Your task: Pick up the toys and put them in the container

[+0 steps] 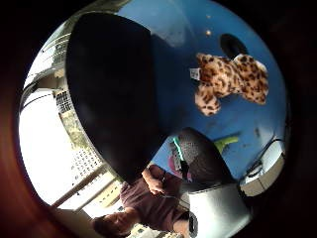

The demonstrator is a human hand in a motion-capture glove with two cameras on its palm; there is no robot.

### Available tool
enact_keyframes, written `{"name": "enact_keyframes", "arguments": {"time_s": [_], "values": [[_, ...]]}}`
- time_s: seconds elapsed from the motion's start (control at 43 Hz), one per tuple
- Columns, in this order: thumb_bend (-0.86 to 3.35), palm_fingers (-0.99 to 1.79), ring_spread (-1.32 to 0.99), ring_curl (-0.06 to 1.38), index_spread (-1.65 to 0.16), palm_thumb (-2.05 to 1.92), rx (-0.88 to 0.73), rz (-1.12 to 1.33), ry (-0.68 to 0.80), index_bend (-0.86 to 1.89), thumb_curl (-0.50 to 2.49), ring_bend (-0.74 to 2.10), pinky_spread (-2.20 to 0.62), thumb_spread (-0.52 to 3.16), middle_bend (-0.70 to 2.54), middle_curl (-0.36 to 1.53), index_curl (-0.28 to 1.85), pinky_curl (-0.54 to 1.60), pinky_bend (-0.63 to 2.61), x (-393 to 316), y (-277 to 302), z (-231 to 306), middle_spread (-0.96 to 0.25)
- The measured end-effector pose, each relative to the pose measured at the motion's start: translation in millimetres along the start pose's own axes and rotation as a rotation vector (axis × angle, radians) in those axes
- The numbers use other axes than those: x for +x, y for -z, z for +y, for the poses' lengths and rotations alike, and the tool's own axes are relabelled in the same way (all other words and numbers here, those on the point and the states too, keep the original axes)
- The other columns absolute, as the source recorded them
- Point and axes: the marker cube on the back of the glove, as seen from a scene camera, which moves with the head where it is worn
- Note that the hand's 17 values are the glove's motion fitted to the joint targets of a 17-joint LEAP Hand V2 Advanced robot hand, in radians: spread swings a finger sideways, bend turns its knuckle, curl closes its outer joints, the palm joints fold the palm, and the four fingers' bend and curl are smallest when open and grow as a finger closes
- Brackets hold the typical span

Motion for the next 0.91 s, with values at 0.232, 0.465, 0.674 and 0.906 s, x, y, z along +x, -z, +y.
{"name": "enact_keyframes", "arguments": {"time_s": [0.232,0.465,0.674,0.906], "values": [[0.20,0.43,-0.02,0.33,-0.25,0.53,0.260,0.126,-0.056,0.39,0.53,0.31,-0.04,1.40,0.27,0.30,0.26,0.34,0.85,7.9,-92.3,-49.5,-0.10],[0.25,1.40,-0.28,0.43,-0.15,0.77,0.389,0.043,-0.050,0.87,0.66,0.53,-0.35,1.19,0.92,0.54,0.44,0.30,0.59,5.9,-100.5,-38.7,-0.18],[0.39,1.46,-0.30,0.60,-0.03,0.96,0.360,-0.011,-0.086,0.96,0.79,1.08,-0.43,1.18,1.05,0.60,0.53,0.36,0.68,11.3,-77.7,-7.1,-0.13],[0.07,1.16,-0.32,0.63,-0.13,0.57,0.425,0.005,-0.103,1.14,0.86,1.06,-0.38,0.81,1.23,0.69,0.64,0.45,0.89,-14.5,29.1,60.6,-0.18]]}}
